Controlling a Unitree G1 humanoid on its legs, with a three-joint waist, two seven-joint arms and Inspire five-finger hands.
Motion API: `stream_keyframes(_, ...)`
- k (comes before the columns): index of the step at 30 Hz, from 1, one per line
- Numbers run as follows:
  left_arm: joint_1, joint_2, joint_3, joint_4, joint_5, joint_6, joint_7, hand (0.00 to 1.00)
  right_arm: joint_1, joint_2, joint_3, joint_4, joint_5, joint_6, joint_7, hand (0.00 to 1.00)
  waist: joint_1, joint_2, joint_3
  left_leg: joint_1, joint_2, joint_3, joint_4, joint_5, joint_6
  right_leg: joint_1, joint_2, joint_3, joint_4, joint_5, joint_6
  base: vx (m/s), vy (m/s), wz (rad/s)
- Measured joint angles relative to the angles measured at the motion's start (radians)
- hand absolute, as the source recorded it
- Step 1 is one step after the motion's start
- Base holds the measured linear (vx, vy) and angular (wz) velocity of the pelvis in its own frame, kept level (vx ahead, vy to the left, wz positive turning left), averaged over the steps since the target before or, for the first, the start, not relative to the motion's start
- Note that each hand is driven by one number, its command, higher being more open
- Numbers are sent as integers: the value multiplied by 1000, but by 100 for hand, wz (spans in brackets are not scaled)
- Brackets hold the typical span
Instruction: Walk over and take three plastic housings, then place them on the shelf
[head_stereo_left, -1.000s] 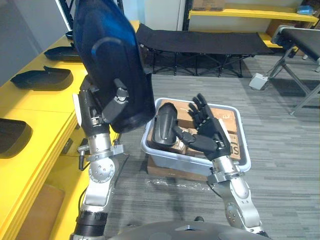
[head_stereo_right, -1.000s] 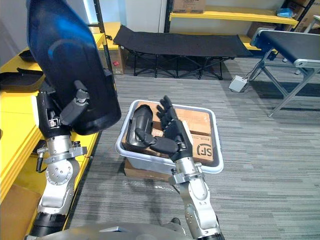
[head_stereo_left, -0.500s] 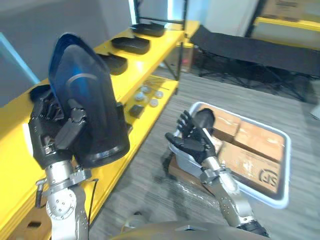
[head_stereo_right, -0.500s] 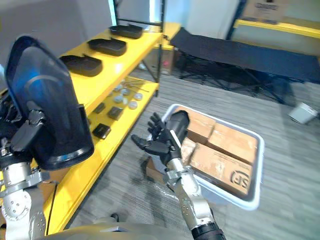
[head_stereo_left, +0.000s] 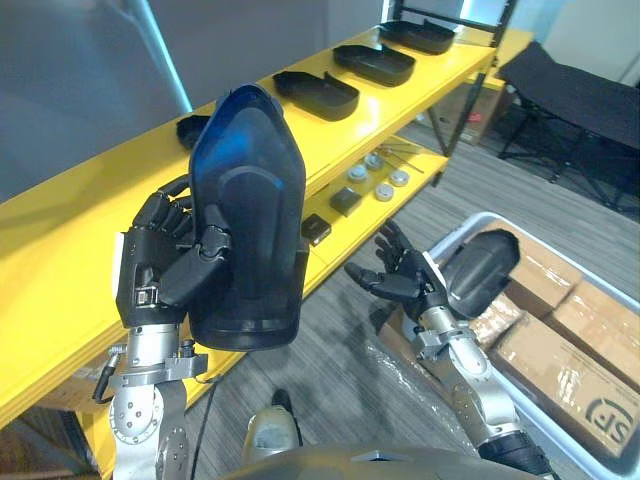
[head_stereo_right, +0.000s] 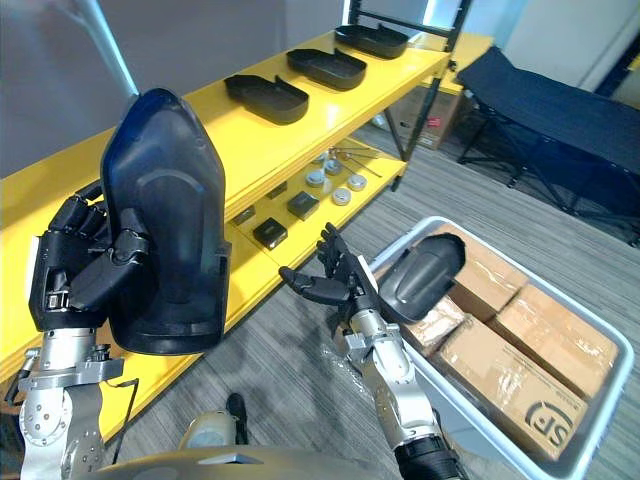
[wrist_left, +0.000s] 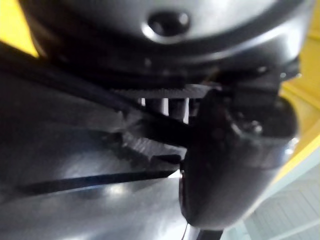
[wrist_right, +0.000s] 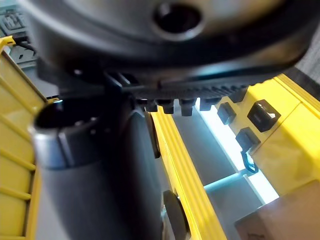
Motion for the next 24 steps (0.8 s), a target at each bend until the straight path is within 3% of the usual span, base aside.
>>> stream_keyframes(3,-6,1,-24,0,-2,0,-20,0,48,11,-8,-42,1,-9,12,100,-14,3,0,-7,-4,-14,-29,26,5,-16,12,41,6,-20,15,-29,-18,11)
stream_keyframes(5,-22,1,-65,0,-6,0,-47,0,89,20,-20,-79,1,-26,10,100,-46,1,0,-26,-25,-78,-49,53,14,-51,39,159,58,-90,2,-76,-32,80)
stream_keyframes(7,-46,1,-108,0,-6,0,-72,0,103,32,-33,-96,3,-37,3,100,-55,0,-2,-26,-50,-132,-101,95,14,-71,40,197,116,-144,-1,-97,-42,85)
stream_keyframes(10,-51,0,-145,3,-6,-1,-70,0,101,41,-25,-96,-5,-47,7,100,-36,7,0,-27,-49,-160,-132,136,3,-76,48,191,141,-145,9,-25,-48,33)
stream_keyframes(19,-45,-9,-156,34,-86,-24,1,0,74,3,34,-96,-33,-72,72,100,-29,5,4,-26,-51,-172,-123,135,5,-64,50,197,149,-170,3,-57,0,7)
stream_keyframes(24,-39,-34,-131,37,-85,-40,0,0,48,19,57,-96,-4,-106,103,100,-4,-2,24,-55,-70,-211,-79,114,15,-41,36,153,157,-183,17,-51,27,24)
